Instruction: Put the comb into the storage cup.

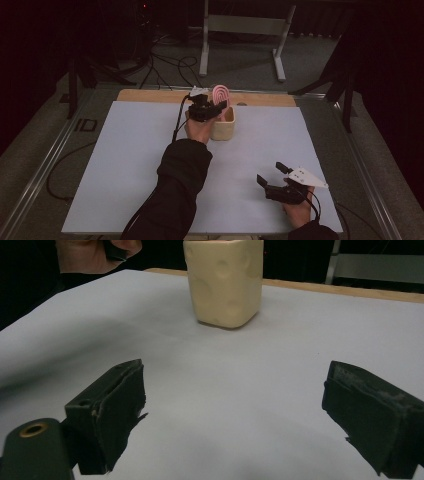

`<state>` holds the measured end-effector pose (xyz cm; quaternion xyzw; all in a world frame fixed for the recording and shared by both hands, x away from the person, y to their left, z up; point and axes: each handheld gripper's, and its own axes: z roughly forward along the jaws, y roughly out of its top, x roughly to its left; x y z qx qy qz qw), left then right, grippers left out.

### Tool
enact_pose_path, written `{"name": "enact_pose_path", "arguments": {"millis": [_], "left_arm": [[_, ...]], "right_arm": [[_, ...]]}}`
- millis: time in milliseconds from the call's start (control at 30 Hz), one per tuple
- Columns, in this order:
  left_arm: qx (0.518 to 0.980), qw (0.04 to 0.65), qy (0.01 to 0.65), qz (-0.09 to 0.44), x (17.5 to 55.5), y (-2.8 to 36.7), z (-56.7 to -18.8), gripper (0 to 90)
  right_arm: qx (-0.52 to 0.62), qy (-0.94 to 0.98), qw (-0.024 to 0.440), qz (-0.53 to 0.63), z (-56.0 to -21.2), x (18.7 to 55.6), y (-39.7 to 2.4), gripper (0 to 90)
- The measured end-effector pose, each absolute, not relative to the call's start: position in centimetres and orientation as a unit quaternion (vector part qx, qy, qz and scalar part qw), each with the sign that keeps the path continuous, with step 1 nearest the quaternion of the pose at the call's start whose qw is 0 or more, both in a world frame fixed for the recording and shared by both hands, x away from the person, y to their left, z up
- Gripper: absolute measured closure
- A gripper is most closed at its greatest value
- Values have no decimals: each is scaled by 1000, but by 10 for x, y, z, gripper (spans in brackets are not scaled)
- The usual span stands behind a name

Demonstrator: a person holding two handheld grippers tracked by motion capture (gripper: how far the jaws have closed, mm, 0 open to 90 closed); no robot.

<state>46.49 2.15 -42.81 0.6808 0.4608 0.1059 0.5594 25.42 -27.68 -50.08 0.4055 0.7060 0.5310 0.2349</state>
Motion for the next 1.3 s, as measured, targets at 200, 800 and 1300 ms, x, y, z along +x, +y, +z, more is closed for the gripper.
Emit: {"name": "enact_pose_path", "arguments": {"millis": [200,800,1300], "left_arm": [[688,555,454,108,467,21,-427,620],[703,528,461,121,474,27,-430,557],[695,505,489,151,472,29,-435,236]], "right_arm": [[407,706,234,531,-501,254,-277,100],[407,704,236,531,-500,253,-278,100],[408,704,235,532,-500,253,-278,100]]}}
